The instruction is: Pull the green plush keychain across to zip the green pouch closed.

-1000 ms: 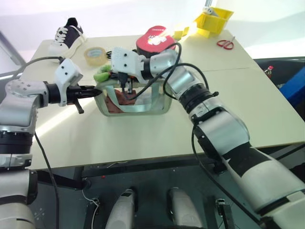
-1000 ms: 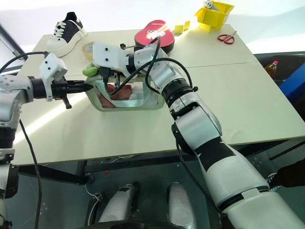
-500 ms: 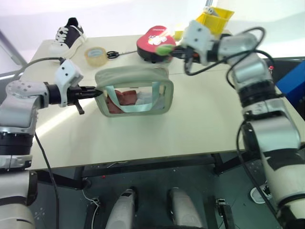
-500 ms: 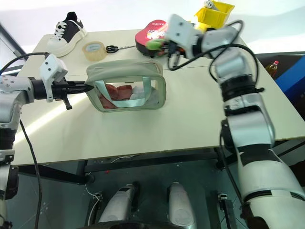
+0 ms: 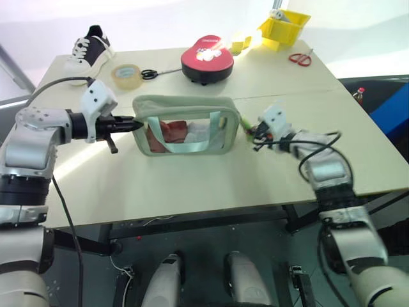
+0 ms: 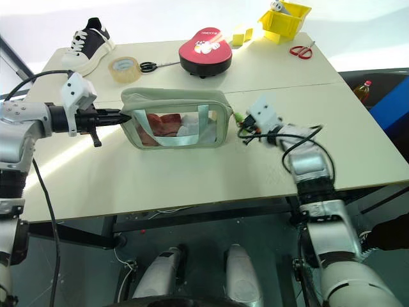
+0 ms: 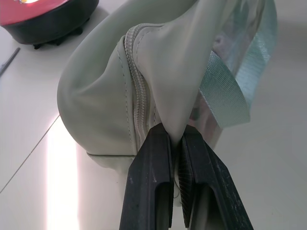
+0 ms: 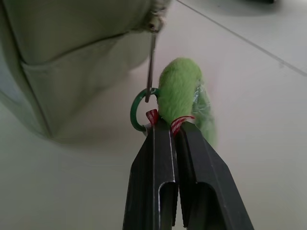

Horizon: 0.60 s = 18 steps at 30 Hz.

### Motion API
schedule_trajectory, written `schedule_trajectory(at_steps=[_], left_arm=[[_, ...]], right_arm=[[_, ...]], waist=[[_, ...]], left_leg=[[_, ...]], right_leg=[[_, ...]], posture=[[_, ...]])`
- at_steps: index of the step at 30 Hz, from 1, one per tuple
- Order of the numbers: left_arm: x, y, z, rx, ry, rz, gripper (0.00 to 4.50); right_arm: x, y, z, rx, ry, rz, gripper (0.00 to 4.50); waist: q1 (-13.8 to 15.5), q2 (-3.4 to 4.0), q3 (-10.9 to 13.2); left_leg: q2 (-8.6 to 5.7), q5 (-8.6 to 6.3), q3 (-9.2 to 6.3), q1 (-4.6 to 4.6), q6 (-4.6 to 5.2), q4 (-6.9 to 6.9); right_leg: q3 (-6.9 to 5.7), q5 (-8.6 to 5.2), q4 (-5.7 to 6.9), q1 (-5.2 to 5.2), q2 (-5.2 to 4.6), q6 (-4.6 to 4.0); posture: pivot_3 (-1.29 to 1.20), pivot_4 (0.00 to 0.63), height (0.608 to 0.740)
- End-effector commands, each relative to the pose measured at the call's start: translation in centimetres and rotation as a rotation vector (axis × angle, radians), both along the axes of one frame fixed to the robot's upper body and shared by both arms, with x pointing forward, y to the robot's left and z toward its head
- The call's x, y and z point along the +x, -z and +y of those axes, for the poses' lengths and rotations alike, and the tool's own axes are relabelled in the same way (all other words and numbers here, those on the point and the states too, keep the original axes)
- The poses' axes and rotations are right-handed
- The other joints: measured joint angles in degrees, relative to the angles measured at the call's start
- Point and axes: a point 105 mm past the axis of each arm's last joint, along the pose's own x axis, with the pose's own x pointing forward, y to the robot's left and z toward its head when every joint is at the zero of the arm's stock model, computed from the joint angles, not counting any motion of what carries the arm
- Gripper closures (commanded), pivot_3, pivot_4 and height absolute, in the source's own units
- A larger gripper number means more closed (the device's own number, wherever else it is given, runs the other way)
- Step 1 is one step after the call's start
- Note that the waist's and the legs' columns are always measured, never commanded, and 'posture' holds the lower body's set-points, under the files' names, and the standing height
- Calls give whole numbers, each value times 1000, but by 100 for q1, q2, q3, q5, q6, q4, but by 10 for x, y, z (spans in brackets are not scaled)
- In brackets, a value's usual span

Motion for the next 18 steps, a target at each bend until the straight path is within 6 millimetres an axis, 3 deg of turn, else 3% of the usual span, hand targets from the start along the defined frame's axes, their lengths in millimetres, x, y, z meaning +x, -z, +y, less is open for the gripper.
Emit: schedule_trajectory(at_steps=[1, 5, 8, 13, 16, 18], left_arm=[[3, -9, 1, 9, -3, -37, 4500], [3, -8, -1, 6, 3, -38, 4500], [3, -7, 0, 8, 0, -40, 4500], [2, -8, 5, 15, -13, -46, 4500], [1, -9, 7, 14, -18, -49, 4500], [0, -10, 8, 13, -18, -50, 4500]], right_arm=[[-2, -7, 11, 86, 18, 6, 4412], [-4, -20, 21, 165, 2, 0, 4412], [-6, -39, 11, 128, -37, -42, 4150], [-12, -81, -33, -62, -84, -134, 1752], [-17, -105, -48, -125, -117, -166, 222], [-20, -115, -47, -136, -153, -168, 12]], waist=[[10, 0, 0], [15, -1, -1], [14, -1, -1], [60, 2, 1], [32, 2, 1], [4, 0, 0]], left_leg=[[0, 0, 0, 0, 0, 0], [0, 0, -2, 0, 0, 1], [0, 0, -2, 0, 0, 1], [-3, 0, 1, -5, 0, 4], [0, -1, 2, -3, 2, 1], [1, -2, 4, -2, 3, -1]], right_leg=[[0, 0, 0, 1, 0, 0], [-1, 0, -1, 3, 0, 0], [-1, 0, -1, 2, 0, 0], [-2, 0, -10, 2, -3, 1], [-3, -1, -12, 2, -2, 1], [-3, -1, -12, 2, -3, 1]], posture=[[0, 150, 740], [0, 150, 740], [0, 150, 740], [0, 150, 740], [0, 150, 740], [0, 150, 740]])
